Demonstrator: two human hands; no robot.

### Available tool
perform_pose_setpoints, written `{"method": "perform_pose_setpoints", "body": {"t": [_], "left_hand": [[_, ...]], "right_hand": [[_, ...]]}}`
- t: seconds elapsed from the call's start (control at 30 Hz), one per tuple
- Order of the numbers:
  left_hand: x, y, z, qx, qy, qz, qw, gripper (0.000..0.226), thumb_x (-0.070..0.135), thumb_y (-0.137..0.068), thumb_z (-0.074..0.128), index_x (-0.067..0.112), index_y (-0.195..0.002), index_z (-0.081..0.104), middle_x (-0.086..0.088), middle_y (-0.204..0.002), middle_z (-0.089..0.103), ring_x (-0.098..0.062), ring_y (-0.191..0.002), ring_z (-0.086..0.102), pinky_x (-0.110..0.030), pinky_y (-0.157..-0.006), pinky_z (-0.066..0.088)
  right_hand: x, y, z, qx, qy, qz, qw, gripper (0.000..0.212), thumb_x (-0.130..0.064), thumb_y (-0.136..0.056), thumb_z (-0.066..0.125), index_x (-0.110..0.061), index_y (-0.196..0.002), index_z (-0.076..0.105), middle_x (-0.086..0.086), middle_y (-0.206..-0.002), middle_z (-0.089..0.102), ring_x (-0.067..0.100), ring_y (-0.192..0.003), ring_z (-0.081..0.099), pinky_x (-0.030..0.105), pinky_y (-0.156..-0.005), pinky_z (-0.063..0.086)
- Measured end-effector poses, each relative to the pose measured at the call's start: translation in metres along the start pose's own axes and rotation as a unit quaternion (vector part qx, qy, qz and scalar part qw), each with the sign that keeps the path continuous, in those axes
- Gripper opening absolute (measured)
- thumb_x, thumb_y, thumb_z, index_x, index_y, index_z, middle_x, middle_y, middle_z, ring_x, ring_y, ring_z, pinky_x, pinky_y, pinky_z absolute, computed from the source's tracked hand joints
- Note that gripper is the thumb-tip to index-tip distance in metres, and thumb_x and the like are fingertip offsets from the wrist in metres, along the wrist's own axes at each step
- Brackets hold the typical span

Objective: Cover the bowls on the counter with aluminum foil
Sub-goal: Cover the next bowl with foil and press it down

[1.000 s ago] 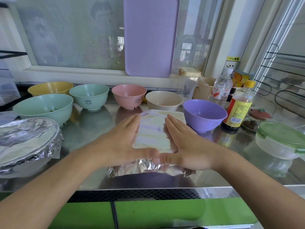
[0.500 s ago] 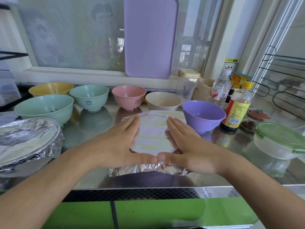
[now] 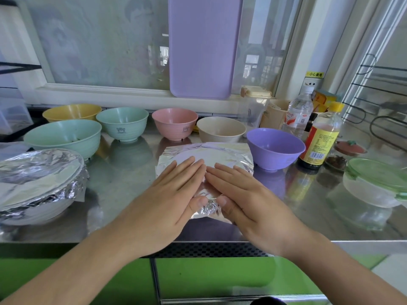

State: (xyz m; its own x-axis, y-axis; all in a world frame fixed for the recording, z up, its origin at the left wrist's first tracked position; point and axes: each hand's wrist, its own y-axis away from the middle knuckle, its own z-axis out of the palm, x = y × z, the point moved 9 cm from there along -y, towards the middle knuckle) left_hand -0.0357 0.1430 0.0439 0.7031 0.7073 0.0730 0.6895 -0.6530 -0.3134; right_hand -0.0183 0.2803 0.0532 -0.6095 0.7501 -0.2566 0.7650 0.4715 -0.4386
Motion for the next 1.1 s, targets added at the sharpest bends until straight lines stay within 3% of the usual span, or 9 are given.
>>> {"method": "perform_pose_setpoints", "body": {"t": [0.17,0.47,0.7,0.93,1.1], "left_hand": [[-0.003,0.001,0.001,0.045,-0.022,0.034,0.998,0.065,0.053,-0.113,0.014,0.016,-0.167,0.014,0.006,-0.174,0.014,-0.006,-0.160,0.001,-0.030,-0.128,0.004],[-0.010,-0.002,0.001,0.053,-0.053,0.058,0.996,0.062,0.052,-0.113,0.020,0.020,-0.166,0.023,0.009,-0.172,0.021,-0.006,-0.159,0.012,-0.029,-0.128,0.010],[-0.002,-0.001,0.001,0.029,-0.060,0.044,0.997,0.069,0.062,-0.110,0.011,0.024,-0.168,0.007,0.011,-0.174,0.002,0.002,-0.158,-0.008,-0.026,-0.128,-0.002],[0.003,-0.001,0.000,0.046,-0.117,0.029,0.992,0.071,0.057,-0.112,0.025,0.008,-0.161,0.036,-0.005,-0.168,0.031,-0.015,-0.157,0.025,-0.031,-0.127,0.010],[0.000,-0.001,-0.003,0.034,-0.075,0.032,0.996,0.068,0.055,-0.111,0.026,0.011,-0.163,0.031,-0.001,-0.169,0.032,-0.011,-0.155,0.030,-0.028,-0.125,0.021]], "right_hand": [[0.001,0.004,0.001,0.039,0.022,-0.020,0.999,0.051,-0.039,-0.113,0.037,-0.020,-0.159,0.046,-0.011,-0.165,0.042,0.007,-0.157,0.028,0.040,-0.129,0.023],[0.010,0.006,-0.001,0.057,0.050,-0.034,0.997,0.055,-0.044,-0.113,0.030,-0.016,-0.155,0.052,-0.008,-0.163,0.046,0.012,-0.155,0.035,0.041,-0.125,0.033],[0.004,0.004,0.001,0.029,0.084,-0.021,0.996,0.051,-0.043,-0.113,0.038,-0.023,-0.160,0.045,-0.012,-0.166,0.041,0.008,-0.157,0.030,0.037,-0.127,0.029],[-0.004,0.007,0.005,0.046,0.143,-0.058,0.987,0.053,-0.042,-0.114,0.038,-0.014,-0.157,0.048,-0.003,-0.163,0.047,0.018,-0.153,0.040,0.042,-0.125,0.033],[-0.002,0.001,0.001,0.058,0.163,-0.077,0.982,0.048,-0.037,-0.113,0.047,-0.012,-0.154,0.054,0.000,-0.162,0.049,0.020,-0.150,0.045,0.038,-0.120,0.040]]}}
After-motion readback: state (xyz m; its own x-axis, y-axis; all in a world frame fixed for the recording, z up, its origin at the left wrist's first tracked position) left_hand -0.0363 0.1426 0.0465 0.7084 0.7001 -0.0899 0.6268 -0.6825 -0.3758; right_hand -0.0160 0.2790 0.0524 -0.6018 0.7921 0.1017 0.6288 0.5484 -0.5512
